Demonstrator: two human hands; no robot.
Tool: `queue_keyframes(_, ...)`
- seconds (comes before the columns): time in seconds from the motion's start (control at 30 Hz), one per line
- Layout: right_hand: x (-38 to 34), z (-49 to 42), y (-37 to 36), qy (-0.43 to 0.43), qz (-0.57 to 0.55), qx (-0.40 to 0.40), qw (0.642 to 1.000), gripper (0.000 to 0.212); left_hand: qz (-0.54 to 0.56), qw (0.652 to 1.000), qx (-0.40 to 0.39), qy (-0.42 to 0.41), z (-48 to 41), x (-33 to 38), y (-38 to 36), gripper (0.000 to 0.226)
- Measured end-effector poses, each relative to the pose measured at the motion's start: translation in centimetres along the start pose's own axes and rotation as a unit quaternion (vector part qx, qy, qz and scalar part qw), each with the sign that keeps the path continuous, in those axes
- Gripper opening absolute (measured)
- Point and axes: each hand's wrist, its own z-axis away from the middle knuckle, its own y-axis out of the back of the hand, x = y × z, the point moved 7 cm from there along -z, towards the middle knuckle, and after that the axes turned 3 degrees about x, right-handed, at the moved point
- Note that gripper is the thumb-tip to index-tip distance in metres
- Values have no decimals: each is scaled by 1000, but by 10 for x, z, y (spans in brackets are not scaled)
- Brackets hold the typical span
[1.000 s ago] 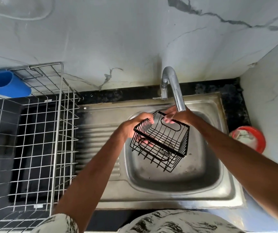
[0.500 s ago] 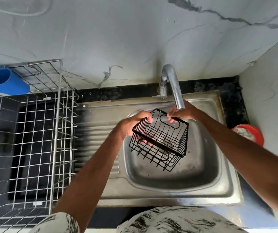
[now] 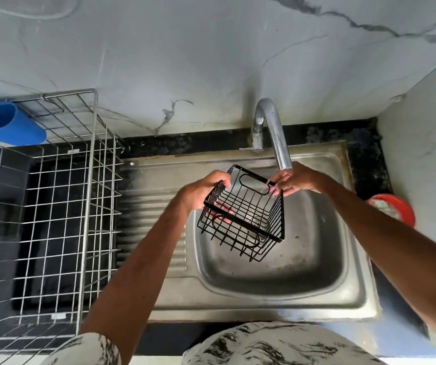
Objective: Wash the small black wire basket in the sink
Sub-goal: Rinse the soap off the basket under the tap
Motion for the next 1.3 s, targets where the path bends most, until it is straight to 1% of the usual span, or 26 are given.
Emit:
queue_keyframes(0.03, -7, 0, 5, 14, 28, 47, 998, 17, 6, 1000, 1, 3, -2, -1, 1, 47)
queue_keyframes(0.07, -13, -2, 13, 34, 49, 116, 991, 22, 5, 1000, 2, 5, -5, -1, 1, 57)
queue_keyframes(0.1, -20, -4, 19, 59, 48, 180, 981, 36, 1, 1000, 6, 5, -10, -2, 2, 61)
queue_keyframes(0.13, -27, -4, 22, 77, 17, 210, 974, 43, -3, 1000, 10, 2, -12, -1, 2, 58)
queue_keyframes(0.17, -37, -2, 18, 99, -45, 204, 973, 41, 2, 1000, 9, 1, -14, -1, 1, 50)
queue_keyframes(0.23, -53, -1, -3, 115, -147, 100, 977, 35, -6, 1000, 15, 0, -21, 0, 2, 44)
queue_keyframes(0.3, -58, -4, -23, 92, -177, 1, 980, 51, -26, 999, 17, -5, -26, 3, 1, 43)
queue_keyframes(0.33, -58, -7, -31, 85, -189, -34, 978, 60, -34, 999, 13, -5, -27, 3, -1, 43)
queue_keyframes(0.37, -56, -11, -36, 74, -209, -55, 973, 64, -37, 999, 11, -6, -26, 4, -2, 42)
queue_keyframes(0.5, -53, -23, -48, 38, -266, -83, 960, 57, -38, 999, -17, -6, -24, 5, -11, 45)
queue_keyframes(0.53, -53, -23, -52, 33, -266, -83, 960, 57, -40, 999, -20, -8, -23, 5, -14, 49)
queue_keyframes(0.6, -48, -24, -57, 14, -253, -90, 963, 59, -39, 999, -20, -11, -28, 3, -14, 66)
queue_keyframes(0.63, -44, -23, -59, 2, -237, -94, 967, 62, -38, 999, -18, -15, -29, 3, -13, 67)
queue_keyframes(0.73, -26, -18, -59, -59, -176, -109, 977, 75, -31, 999, -8, -19, -24, 2, -11, 57)
queue_keyframes(0.77, -21, -16, -59, -80, -158, -113, 978, 78, -32, 999, -9, -19, -22, 2, -12, 58)
queue_keyframes(0.83, -16, -12, -57, -106, -126, -123, 979, 84, -36, 999, -26, -17, -19, 2, -16, 68)
queue_keyframes(0.87, -16, -9, -56, -114, -101, -127, 980, 87, -40, 998, -35, -18, -17, 2, -17, 72)
queue_keyframes(0.9, -17, -6, -55, -118, -69, -130, 982, 90, -46, 998, -38, -23, -17, 2, -18, 70)
queue_keyframes(0.97, -22, -5, -52, -111, -18, -119, 986, 91, -58, 997, -38, -42, -16, 5, -18, 58)
queue_keyframes(1.0, -25, -7, -50, -101, -16, -108, 989, 91, -57, 997, -39, -45, -15, 5, -17, 58)
queue_keyframes(1.03, -29, -10, -49, -88, -32, -96, 991, 90, -58, 997, -39, -39, -16, 3, -16, 64)
queue_keyframes(1.1, -39, -15, -50, -51, -106, -85, 989, 87, -77, 996, -38, -37, -16, 2, -15, 75)
queue_keyframes(1.13, -44, -18, -52, -42, -151, -87, 984, 85, -86, 995, -40, -45, -14, 5, -17, 74)
queue_keyframes(1.17, -47, -19, -55, -42, -186, -91, 977, 83, -82, 994, -46, -54, -14, 6, -19, 65)
queue_keyframes(1.23, -50, -22, -62, -41, -208, -99, 972, 80, -80, 994, -52, -52, -26, 3, -17, 49)
queue_keyframes(1.3, -44, -22, -68, -47, -193, -109, 974, 76, -88, 995, -26, -39, -29, 0, -9, 54)
